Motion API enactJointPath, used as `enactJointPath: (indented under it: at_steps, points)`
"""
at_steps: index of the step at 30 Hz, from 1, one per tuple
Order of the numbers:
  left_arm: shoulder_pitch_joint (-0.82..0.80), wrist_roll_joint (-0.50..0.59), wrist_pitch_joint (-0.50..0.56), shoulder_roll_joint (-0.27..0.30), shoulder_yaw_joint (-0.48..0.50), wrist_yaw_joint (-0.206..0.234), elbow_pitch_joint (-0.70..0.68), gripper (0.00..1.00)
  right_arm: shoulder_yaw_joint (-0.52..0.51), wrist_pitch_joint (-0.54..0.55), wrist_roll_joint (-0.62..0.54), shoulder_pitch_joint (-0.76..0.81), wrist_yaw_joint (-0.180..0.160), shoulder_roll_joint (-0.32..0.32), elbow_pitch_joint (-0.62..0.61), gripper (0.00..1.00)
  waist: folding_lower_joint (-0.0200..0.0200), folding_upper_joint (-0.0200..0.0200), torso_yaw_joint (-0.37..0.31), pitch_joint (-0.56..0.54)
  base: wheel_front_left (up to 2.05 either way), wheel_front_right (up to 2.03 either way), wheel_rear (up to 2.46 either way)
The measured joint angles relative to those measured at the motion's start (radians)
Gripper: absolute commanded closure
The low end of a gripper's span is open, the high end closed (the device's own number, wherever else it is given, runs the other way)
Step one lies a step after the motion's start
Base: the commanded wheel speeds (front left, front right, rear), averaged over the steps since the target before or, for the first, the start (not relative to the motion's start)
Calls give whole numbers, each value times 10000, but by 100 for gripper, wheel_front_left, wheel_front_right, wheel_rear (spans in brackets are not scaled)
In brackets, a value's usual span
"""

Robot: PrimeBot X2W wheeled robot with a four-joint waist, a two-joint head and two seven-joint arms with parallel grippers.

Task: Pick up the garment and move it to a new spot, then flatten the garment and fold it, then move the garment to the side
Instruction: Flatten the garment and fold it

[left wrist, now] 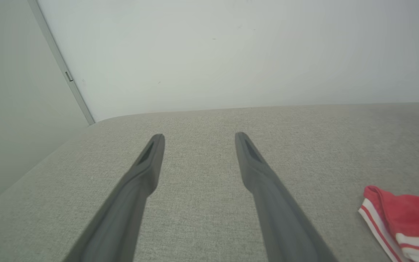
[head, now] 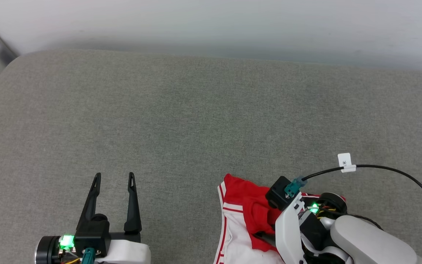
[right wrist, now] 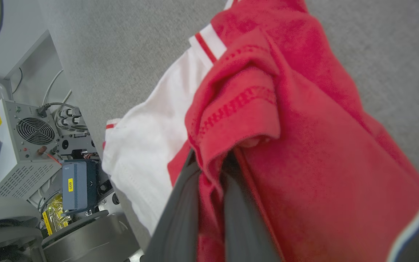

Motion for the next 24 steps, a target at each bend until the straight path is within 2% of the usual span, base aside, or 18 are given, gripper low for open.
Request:
enactJointPath:
  at_steps: [3,5,6,7,11,13,18,24]
  points:
    - [0,-2,0,-21,48,0,8,0,441,-351,82,-184,2,-19,232,100,0,0,-59,2,0,0,0]
    - [5,-4,0,-25,90,-8,46,0,520,-759,190,-251,2,-54,301,64,0,0,-123,-50,0,0,0]
    - [7,-4,0,-27,92,-21,58,0,527,-1014,196,-284,2,-90,297,30,0,0,-160,-91,0,0,0]
    - [11,-2,0,-29,94,-65,65,0,522,-1302,163,-323,2,-136,278,0,0,0,-189,-139,0,0,0]
    - [112,-2,0,-42,127,-92,73,0,257,-2619,-163,-395,0,-339,-17,0,0,0,-317,-376,0,0,0]
    - [181,-2,0,-36,188,-109,58,0,-197,-3413,-481,-380,2,-412,-104,0,0,0,-402,-504,0,0,0]
    - [375,-44,0,-36,332,-182,-48,0,-2311,-5453,-1990,20,2,-322,199,0,0,0,-644,-820,0,0,0]
    - [588,-107,0,-50,506,-270,-155,0,-5294,-7265,-4305,1173,2,520,784,0,-1,0,-911,-1159,0,0,0]
